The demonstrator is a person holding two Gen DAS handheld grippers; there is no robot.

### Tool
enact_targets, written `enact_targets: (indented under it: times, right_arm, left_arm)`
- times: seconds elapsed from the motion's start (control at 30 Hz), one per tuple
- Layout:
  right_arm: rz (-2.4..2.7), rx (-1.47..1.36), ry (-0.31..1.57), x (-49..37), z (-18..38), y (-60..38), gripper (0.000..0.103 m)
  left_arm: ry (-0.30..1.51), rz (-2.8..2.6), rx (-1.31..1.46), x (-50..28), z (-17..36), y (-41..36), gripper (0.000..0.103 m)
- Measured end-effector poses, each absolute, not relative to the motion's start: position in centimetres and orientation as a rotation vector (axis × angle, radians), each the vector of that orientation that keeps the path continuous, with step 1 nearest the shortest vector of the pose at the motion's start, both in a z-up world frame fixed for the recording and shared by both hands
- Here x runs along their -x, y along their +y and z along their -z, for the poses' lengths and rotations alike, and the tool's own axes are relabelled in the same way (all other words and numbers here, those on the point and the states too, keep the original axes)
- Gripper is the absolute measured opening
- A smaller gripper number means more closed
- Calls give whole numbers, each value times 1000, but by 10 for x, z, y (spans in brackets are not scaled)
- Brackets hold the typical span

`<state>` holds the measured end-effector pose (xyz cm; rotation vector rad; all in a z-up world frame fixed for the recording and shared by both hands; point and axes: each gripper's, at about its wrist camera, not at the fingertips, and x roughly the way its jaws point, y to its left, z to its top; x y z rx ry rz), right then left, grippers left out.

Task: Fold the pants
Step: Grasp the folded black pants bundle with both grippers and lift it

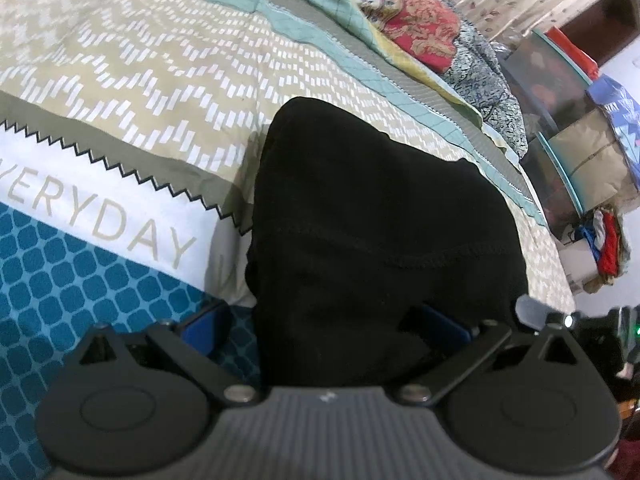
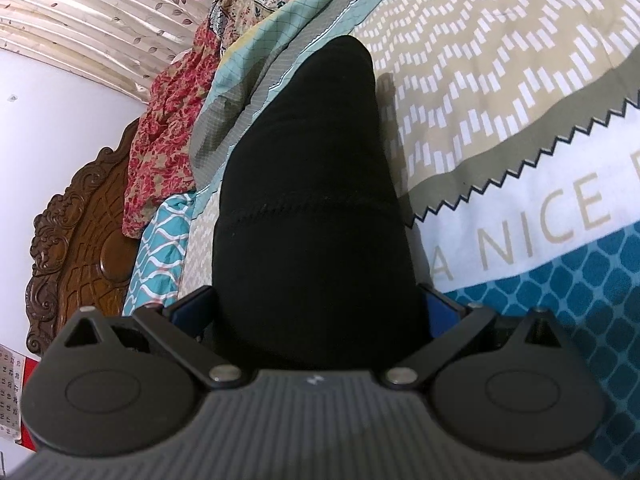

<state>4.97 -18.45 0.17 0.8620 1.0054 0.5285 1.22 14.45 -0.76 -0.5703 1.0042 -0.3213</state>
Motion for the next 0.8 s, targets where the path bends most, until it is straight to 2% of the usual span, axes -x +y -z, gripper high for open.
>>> enact_targets:
  times: [0.17, 0.2, 0.23, 0.27, 0.3, 0.37, 0.4, 0.47, 0.8]
  right_arm:
    - [-511, -852, 1045, -62, -8, -171, 103]
    - [-537, -818, 1058, -64, -10, -162, 100]
    - [-545, -751, 1070, -64, -13, -152, 87]
    - [-548, -693, 1069, -62, -16, -144, 84]
    - [-553, -639, 1062, -59, -19, -138, 82]
    - [-554, -579, 1035, -53, -26, -137, 67]
    - [-552, -588, 1021, -51, -28, -141, 65]
    - [-558, -573, 975, -46, -37, -146, 57]
    - [-611, -430, 601, -95, -96, -154, 53]
  left_arm:
    - [1055, 336, 785, -34, 12, 164, 103]
    - [1059, 350, 775, -36, 13, 162, 102]
    - [1058, 354, 734, -35, 12, 155, 102]
    - [1050, 374, 699, -33, 10, 148, 100]
    - [1034, 370, 677, -30, 7, 143, 92]
    - [1007, 381, 677, -24, 5, 138, 83]
    - [992, 387, 693, -22, 4, 139, 74]
    - [965, 401, 737, -22, -3, 142, 66]
    - [699, 537, 564, -105, -106, 115, 66]
